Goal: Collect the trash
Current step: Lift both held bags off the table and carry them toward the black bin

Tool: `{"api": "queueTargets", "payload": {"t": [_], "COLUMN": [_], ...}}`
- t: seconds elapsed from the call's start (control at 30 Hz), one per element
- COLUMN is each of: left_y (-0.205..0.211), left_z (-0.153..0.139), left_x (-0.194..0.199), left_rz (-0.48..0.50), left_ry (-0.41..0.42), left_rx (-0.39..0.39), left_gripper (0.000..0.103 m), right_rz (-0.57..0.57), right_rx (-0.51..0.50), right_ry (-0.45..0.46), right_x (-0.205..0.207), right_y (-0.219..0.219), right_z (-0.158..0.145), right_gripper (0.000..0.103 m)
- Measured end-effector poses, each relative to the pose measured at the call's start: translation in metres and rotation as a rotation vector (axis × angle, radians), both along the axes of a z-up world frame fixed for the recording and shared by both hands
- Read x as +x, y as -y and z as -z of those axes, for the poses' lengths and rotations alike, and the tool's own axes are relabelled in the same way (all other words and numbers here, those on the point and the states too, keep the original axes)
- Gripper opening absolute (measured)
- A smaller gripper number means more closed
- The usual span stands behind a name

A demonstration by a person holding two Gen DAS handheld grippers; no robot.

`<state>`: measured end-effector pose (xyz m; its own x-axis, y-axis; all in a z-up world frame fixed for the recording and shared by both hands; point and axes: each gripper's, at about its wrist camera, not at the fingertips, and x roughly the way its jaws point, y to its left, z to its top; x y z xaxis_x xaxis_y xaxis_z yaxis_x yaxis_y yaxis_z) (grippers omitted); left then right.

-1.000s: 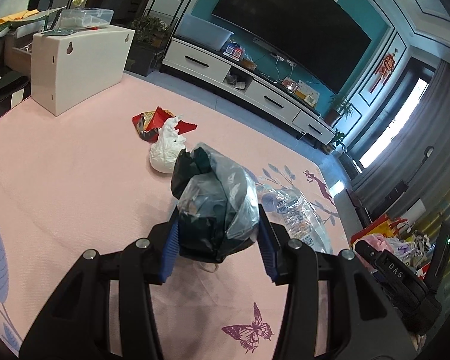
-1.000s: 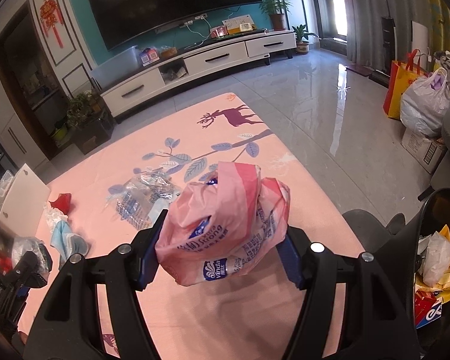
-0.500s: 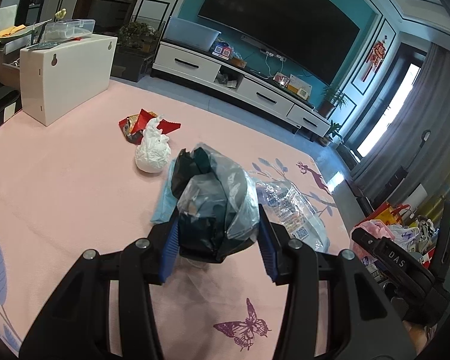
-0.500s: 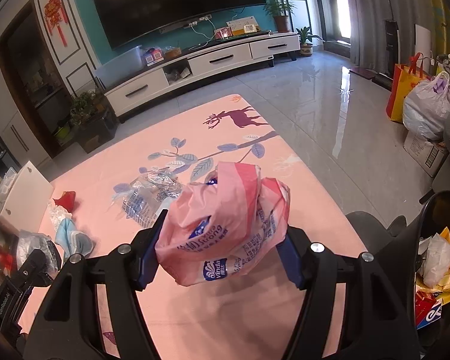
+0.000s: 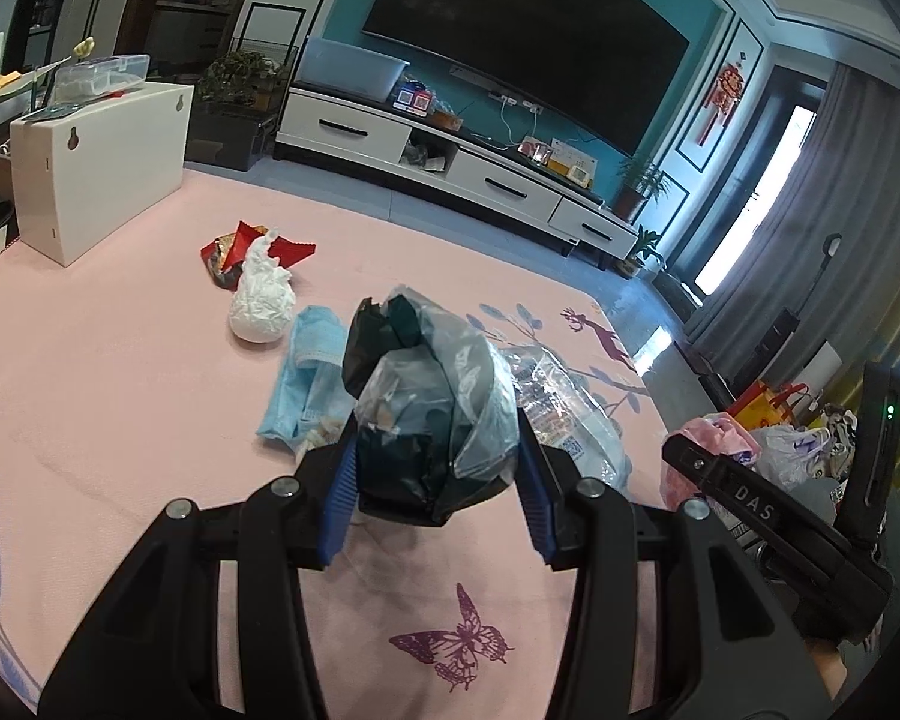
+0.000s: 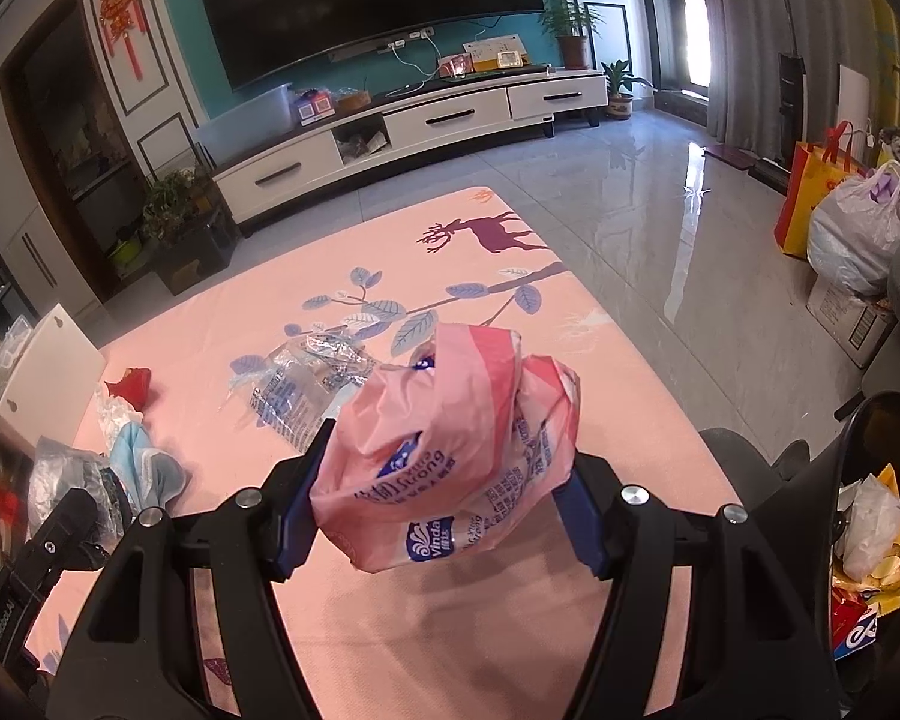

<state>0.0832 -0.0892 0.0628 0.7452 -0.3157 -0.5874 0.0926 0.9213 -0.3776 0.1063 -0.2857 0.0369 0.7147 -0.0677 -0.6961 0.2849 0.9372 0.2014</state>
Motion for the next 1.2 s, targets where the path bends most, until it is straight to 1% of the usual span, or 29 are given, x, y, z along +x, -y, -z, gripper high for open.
{"api": "queueTargets", "payload": {"t": [0.27, 0.53, 0.67, 0.8, 0.97, 1.07, 1.2], "left_y": [0.007, 0.01, 0.013, 0.015, 0.02, 0.024, 0.03], "left_z": [0.0, -0.001, -0.002, 0.0, 0.0, -0.003, -0.008], "left_x": [0.0, 0.0, -0.002, -0.002, -0.001, -0.005, -0.011], "left_rz": [0.033, 0.046, 0.055, 0.068, 0.094, 0.114, 0.139], "left_ry": [0.009, 0.009, 0.012, 0.008, 0.008, 0.019, 0.039], "left_rx": [0.013, 0.017, 0.01, 0.002, -0.008, -0.009, 0.001], "left_gripper": [0.048, 0.048, 0.048, 0.048, 0.048, 0.048, 0.048], "right_rz": [-0.014, -0.016, -0.025, -0.01, -0.022, -0.024, -0.033], "right_rx": [-0.019, -0.023, -0.031, -0.038, -0.065, -0.066, -0.07], "right_ry": [-0.005, -0.006, 0.009, 0.034, -0.001, 0.003, 0.0], "right_x": [0.002, 0.002, -0.002, -0.012, -0.019, -0.033, -0.064], "right_y": [-0.005, -0.007, -0.009, -0.007, -0.005, 0.001, 0.011], "right_z": [0.0, 0.0, -0.006, -0.015, -0.027, -0.038, -0.049], "right_gripper": [0.066, 0.066, 0.066, 0.066, 0.066, 0.066, 0.066]}}
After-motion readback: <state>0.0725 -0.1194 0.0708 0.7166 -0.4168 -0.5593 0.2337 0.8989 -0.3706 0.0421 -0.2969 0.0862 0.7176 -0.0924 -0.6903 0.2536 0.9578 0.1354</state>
